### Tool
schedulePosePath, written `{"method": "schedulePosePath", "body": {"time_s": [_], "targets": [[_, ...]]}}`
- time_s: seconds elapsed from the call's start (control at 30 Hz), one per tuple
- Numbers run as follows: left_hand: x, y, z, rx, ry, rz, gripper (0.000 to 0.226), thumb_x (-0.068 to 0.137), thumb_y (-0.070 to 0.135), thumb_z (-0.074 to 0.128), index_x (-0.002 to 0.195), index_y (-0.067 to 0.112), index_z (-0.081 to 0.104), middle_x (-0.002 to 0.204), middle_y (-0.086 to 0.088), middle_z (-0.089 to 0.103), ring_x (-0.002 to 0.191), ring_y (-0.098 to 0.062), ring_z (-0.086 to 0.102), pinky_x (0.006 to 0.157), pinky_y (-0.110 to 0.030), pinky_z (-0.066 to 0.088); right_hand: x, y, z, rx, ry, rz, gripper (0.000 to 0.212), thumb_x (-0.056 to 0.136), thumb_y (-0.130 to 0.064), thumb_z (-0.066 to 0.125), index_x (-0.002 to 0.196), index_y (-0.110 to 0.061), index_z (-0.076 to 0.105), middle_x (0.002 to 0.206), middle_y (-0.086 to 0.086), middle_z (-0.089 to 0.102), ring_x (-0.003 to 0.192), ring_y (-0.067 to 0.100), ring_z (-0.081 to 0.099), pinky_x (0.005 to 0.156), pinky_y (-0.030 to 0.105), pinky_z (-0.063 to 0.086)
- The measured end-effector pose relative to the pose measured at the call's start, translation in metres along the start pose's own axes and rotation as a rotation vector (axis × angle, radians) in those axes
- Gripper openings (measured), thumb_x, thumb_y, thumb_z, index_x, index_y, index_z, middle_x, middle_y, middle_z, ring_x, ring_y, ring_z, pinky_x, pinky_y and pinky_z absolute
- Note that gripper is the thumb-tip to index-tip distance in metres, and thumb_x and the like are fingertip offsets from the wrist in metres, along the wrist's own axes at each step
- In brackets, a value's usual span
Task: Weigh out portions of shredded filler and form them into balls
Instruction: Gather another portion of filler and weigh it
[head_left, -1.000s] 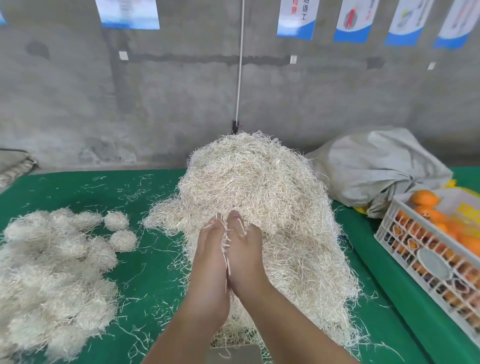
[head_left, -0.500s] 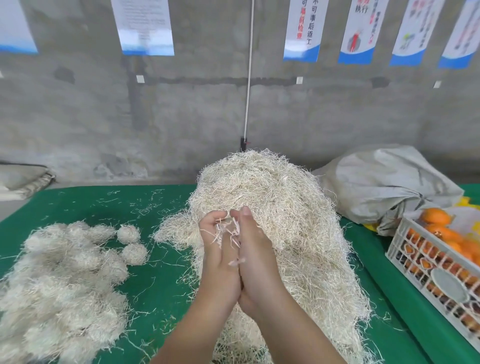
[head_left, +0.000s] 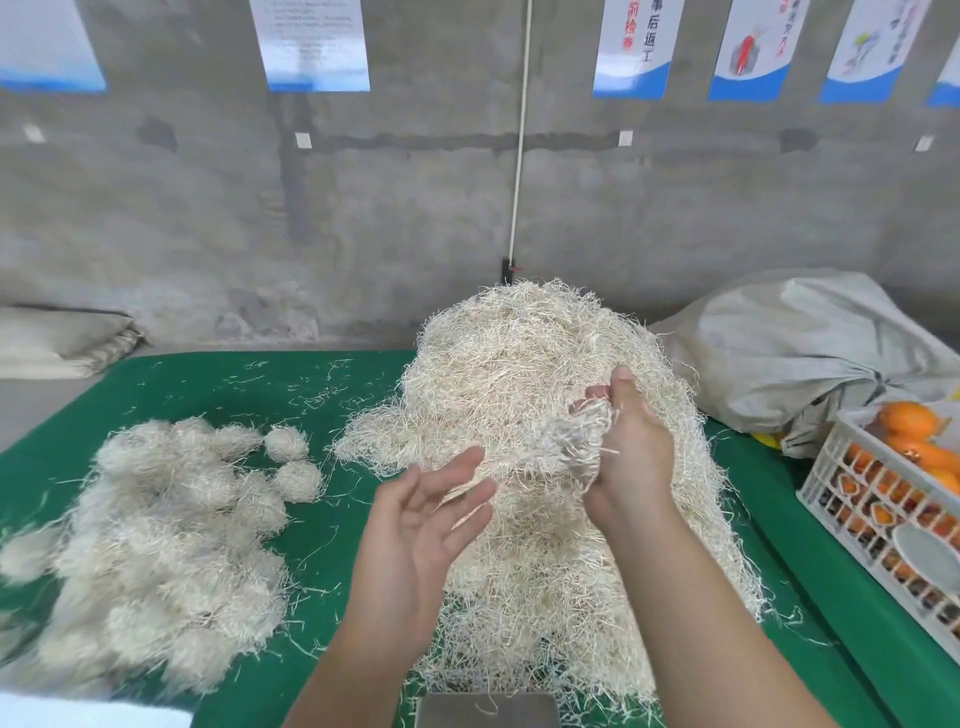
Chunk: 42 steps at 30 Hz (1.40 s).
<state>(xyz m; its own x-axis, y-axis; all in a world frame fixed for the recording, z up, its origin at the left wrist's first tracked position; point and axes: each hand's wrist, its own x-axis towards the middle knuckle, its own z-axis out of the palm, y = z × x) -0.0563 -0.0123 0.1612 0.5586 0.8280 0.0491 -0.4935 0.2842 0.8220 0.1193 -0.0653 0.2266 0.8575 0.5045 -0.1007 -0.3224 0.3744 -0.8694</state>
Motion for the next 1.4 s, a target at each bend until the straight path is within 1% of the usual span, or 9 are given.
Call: {"method": "schedulePosePath", "body": {"time_s": [0.2,0.33,0.43,0.57,0.67,0.9,1.03,1.23,1.4], "targets": [[-0.004,-0.002,0.06,0.041,0.061,-0.173,0.067,0.078,0.078,0.065,0.114,0.022,0.074,0.117,-0.002,0.073,0.115,-0.018,0.068,0.11,-0.043,0.045,-0.035,0.041,0.016,-0.437,-0.356,-0.191,0.049,0.104,-0.048,0.058,0.061,-0.025,0.059,0.054,0.0,0.056,0.048,0.018,0.054,0.049,0.032,0.043],[0.007,-0.006,0.073,0.042,0.146,-0.08,0.064,0.082,0.075,0.065,0.117,0.022,0.073,0.112,-0.003,0.075,0.111,-0.016,0.071,0.108,-0.044,0.049,-0.041,0.055,0.02,-0.591,-0.474,-0.443,0.03,0.109,-0.048,0.042,0.091,-0.041,0.064,0.089,-0.007,0.065,0.083,0.012,0.061,0.076,0.041,0.051],[0.019,-0.004,0.062,-0.031,0.179,-0.12,0.051,0.097,0.06,0.059,0.118,0.015,0.068,0.109,-0.005,0.077,0.106,-0.02,0.074,0.101,-0.046,0.054,-0.04,0.055,0.01,-0.952,-0.508,-0.503,0.046,0.1,-0.073,0.019,0.143,-0.069,0.036,0.149,-0.021,0.025,0.142,0.013,0.021,0.12,0.046,0.022],[0.025,-0.004,0.051,-0.031,0.15,-0.053,0.037,0.099,0.062,0.051,0.098,0.033,0.074,0.109,0.005,0.076,0.096,-0.01,0.075,0.075,-0.028,0.061,-0.061,0.06,0.011,-0.824,-0.658,-0.305,0.061,0.083,-0.095,0.021,0.142,-0.082,0.011,0.154,-0.044,-0.002,0.154,0.008,0.007,0.122,0.056,0.021],[0.023,-0.011,0.054,0.124,0.204,0.097,0.029,0.096,0.052,0.055,0.085,0.03,0.069,0.083,0.001,0.074,0.077,-0.016,0.073,0.061,-0.028,0.057,-0.06,0.05,0.02,-0.346,-0.481,0.004,0.053,0.097,-0.074,0.042,0.148,-0.068,0.029,0.163,-0.024,0.027,0.14,0.01,0.048,0.104,0.044,0.051],[0.027,-0.027,0.044,0.98,0.214,0.387,0.054,0.107,0.052,0.029,0.147,0.073,0.001,0.14,0.038,0.01,0.135,0.012,0.007,0.11,-0.026,0.007,-0.07,0.06,0.007,-0.222,-0.328,0.158,0.049,0.08,-0.06,0.077,0.106,-0.018,0.077,0.101,0.006,0.08,0.099,0.018,0.077,0.091,0.043,0.06],[0.02,-0.027,0.043,0.608,0.065,0.158,0.066,0.08,0.096,0.011,0.142,0.076,0.022,0.154,0.038,0.019,0.146,0.013,0.01,0.121,-0.042,0.01,-0.066,0.064,0.007,-0.167,-0.164,0.092,0.075,0.081,-0.072,0.07,0.117,-0.006,0.064,0.071,-0.001,0.065,0.076,0.02,0.067,0.067,0.033,0.053],[0.003,-0.026,0.053,0.21,0.201,-0.036,0.029,0.098,0.06,0.054,0.126,0.061,0.052,0.127,0.027,0.059,0.114,0.002,0.062,0.085,-0.029,0.049,-0.06,0.072,0.007,-0.325,-0.27,0.035,0.051,0.091,-0.058,0.063,0.084,-0.008,0.07,0.073,0.016,0.069,0.067,0.021,0.071,0.058,0.033,0.054],[0.009,-0.015,0.037,0.159,0.096,-0.271,0.037,0.093,0.068,0.058,0.097,0.038,0.079,0.102,0.005,0.079,0.096,-0.009,0.076,0.081,-0.032,0.058,-0.061,0.088,-0.003,-0.584,-0.439,-0.498,0.018,0.104,-0.04,0.044,0.114,-0.039,0.059,0.104,-0.022,0.066,0.097,0.001,0.063,0.079,0.017,0.049]]}}
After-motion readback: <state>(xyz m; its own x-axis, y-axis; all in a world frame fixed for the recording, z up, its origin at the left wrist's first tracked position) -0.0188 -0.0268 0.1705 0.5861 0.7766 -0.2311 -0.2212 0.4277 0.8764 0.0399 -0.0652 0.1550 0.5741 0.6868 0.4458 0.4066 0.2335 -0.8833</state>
